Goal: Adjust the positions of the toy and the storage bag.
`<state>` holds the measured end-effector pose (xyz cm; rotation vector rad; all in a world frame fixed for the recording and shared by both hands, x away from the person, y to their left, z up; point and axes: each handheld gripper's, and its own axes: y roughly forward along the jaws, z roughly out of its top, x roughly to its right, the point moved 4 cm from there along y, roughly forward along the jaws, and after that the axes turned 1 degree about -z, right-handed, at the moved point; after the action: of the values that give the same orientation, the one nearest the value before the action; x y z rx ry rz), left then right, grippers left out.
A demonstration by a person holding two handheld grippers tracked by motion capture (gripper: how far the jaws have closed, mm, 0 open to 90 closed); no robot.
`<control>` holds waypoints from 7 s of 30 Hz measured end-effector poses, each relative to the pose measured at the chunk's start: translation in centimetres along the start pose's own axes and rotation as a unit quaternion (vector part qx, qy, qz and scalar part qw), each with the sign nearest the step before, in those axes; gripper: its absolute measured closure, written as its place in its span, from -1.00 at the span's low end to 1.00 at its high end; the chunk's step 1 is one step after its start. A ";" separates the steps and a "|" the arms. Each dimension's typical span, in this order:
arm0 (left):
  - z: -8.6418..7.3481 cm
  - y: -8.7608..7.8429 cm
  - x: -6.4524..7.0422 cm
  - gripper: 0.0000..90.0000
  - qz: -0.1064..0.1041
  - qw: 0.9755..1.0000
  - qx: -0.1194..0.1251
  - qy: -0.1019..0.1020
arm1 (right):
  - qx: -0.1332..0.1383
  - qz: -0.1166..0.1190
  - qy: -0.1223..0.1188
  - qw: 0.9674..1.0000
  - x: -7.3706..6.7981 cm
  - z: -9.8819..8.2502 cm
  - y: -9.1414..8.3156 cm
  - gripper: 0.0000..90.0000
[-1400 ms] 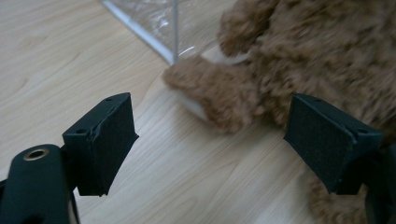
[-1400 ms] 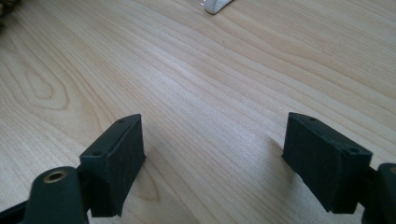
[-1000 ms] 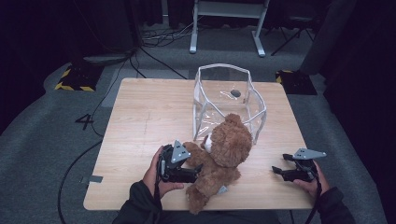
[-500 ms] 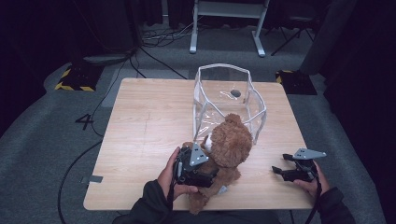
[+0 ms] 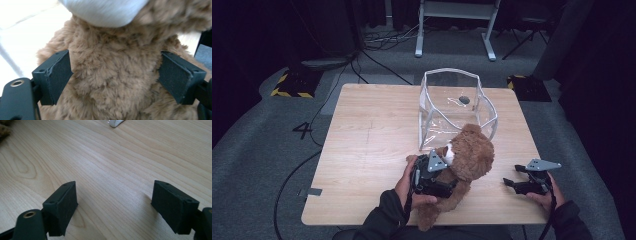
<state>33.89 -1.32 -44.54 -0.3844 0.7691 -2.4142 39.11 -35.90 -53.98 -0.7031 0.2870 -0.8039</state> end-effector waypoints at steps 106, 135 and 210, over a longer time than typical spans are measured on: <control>-6.8 -5.0 -16.1 0.33 0.024 0.995 0.068 -0.065 | 0.028 0.086 -0.212 0.973 -10.7 21.2 0.7 0.95; -4.8 -5.7 -12.6 -0.52 0.005 0.994 0.100 -0.048 | 0.078 0.118 -0.228 0.963 -13.0 16.4 -4.2 0.22; -5.9 -4.7 -11.4 0.12 0.099 0.992 0.069 -0.035 | -0.010 -0.065 -0.044 0.997 -0.2 21.6 -2.4 0.92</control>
<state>38.45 11.21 -47.50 -0.3198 0.5785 -2.2405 48.14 -26.87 -36.35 -0.7787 0.1716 -0.8919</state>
